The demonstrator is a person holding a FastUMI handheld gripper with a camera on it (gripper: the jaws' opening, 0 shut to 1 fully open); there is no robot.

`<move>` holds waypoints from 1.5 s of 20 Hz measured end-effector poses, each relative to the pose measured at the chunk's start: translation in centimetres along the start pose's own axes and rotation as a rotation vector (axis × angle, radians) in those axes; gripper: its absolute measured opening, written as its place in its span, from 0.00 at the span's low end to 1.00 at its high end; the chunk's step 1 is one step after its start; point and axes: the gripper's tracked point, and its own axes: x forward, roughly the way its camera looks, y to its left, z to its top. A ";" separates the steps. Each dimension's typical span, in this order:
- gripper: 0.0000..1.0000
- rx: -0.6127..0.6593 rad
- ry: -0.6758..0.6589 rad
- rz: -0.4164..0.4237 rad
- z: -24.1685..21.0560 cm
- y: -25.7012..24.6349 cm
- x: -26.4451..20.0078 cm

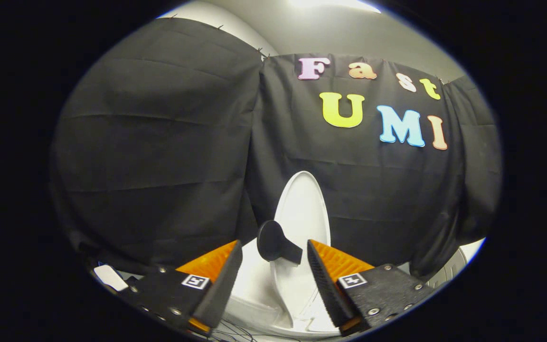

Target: Open the toilet lid.

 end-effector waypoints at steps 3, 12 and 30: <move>0.95 -0.004 -0.044 -0.003 1.1 -1.9 -1.5; 0.95 0.082 -0.087 -0.121 2.1 -12.0 -5.6; 0.95 -0.026 -0.113 -0.475 0.1 -33.9 -17.4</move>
